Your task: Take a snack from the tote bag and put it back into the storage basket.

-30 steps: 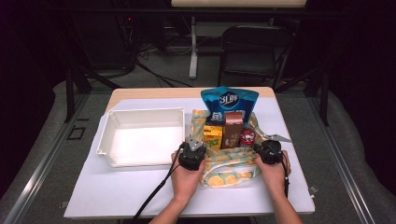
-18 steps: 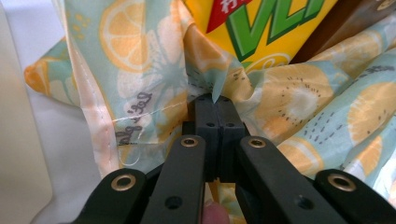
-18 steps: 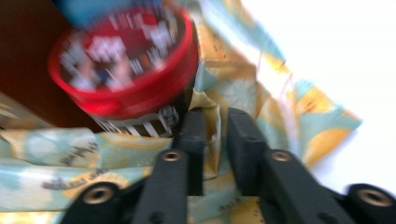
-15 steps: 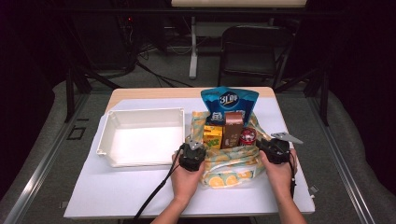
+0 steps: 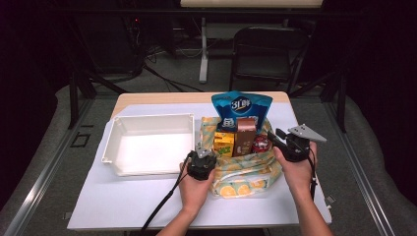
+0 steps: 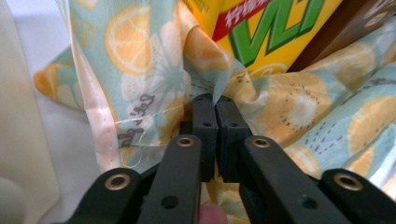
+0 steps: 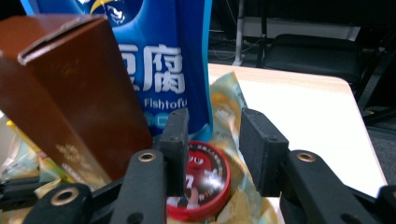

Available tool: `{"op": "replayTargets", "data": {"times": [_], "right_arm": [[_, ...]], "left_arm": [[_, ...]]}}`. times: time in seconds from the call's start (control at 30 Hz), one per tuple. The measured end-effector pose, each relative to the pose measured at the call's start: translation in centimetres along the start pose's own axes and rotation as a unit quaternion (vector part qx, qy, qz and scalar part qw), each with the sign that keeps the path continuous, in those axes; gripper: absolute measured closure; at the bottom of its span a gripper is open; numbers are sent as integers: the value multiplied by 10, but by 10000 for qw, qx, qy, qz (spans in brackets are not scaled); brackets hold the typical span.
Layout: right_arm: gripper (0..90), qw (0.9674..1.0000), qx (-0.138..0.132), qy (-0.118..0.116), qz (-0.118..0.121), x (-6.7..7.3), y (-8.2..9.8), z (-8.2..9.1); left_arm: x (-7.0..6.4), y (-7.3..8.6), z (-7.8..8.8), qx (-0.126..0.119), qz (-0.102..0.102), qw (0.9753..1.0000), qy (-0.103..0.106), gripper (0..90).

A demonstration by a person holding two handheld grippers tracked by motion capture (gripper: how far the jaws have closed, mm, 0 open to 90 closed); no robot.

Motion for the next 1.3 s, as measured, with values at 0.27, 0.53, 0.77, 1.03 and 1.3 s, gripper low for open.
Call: {"op": "replayTargets", "data": {"times": [0.27,0.53,0.77,1.03,1.3], "right_arm": [[583,10000,-53,-55,30,3,-17,-4],[509,9999,-79,-122,63,12,-32,-10],[483,9997,-159,-192,-39,11,-45,-15],[476,9993,-103,-320,-178,12,-50,-29],[502,9990,-95,-415,-142,20,-58,-44]], "left_arm": [[-1,-15,26,-342,-142,9993,37,706],[7,-32,57,-703,-74,9970,312,627],[28,-38,73,-855,24,9957,352,620],[46,-39,81,-950,140,9945,417,606],[65,-36,88,-967,257,9943,383,606]]}}
Point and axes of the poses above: each handheld gripper's, and its own axes: z roughly backward along the jaws, y roughly out of its underside, x roughly to its left, the point moved 7 cm from there along -z, roughly forward along the jaws, and after that the axes turned 8 degrees about -z, right-handed, at the moved point
